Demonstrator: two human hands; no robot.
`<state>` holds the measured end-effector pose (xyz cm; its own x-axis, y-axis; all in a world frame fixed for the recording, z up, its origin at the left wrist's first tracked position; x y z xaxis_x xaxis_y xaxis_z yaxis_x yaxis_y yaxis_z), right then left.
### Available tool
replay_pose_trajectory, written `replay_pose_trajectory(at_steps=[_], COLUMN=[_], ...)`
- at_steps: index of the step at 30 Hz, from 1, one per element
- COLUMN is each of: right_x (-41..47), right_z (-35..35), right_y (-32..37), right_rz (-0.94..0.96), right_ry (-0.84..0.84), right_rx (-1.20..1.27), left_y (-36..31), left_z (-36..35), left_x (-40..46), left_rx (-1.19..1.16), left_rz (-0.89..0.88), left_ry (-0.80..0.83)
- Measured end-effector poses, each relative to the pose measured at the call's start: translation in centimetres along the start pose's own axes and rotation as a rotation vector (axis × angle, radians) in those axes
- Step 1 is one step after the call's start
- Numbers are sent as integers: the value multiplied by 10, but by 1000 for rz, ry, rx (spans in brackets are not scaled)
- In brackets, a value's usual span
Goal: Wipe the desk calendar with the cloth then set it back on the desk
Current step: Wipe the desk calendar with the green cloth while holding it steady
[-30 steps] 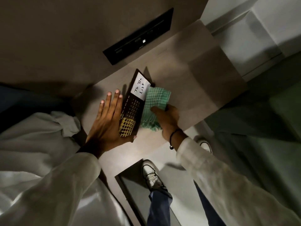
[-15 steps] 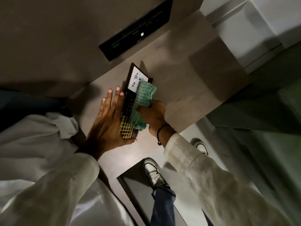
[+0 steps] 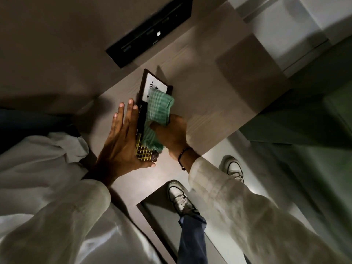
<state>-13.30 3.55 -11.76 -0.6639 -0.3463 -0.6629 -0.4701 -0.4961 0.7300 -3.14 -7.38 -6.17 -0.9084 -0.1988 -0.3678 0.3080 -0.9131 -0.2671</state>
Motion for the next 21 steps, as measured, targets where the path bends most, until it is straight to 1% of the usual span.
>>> replay_pose_trajectory(at_steps=[3,6,8,10,12,13,16,21], right_x=[9,20,16,2,-3,-1,11,17], right_z=[8,10,3,-5,1,7,15,15], right_y=[-6,3,11,12,4,-1,-6,-7], right_rz=[-37,-88,-40,27,58,35,-63,-86], right_ry=[5,-35,-37,6,4,-11,-38,-23], right_rx=[-38,19,22,11,-67,-94,-60,-15], left_y=[-3,-7,-6,-1,-3,-4,-8,-7], left_z=[3,4,5,6,5,4,6,17], left_x=[-1,1,2,-1,-3,-3,0,2], left_rx=[3,-18,-47,-58,-41,-39,-41,7], left_rz=[-7,-5,6,26,21,18,17,12], left_ry=[10,32,40,49,58,59,40,-33])
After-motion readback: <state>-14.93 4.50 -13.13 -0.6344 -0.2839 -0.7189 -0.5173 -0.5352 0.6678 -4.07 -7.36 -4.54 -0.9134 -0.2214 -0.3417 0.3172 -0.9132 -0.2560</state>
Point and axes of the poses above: each hand's wrist, its own x-axis towards the middle knuckle, its own z-axis out of the back of the hand, y = z × x, the point moved 9 cm from there along x, towards the middle knuckle, and after that the axes turned 8 degrees about y, right-handed, at the moved point
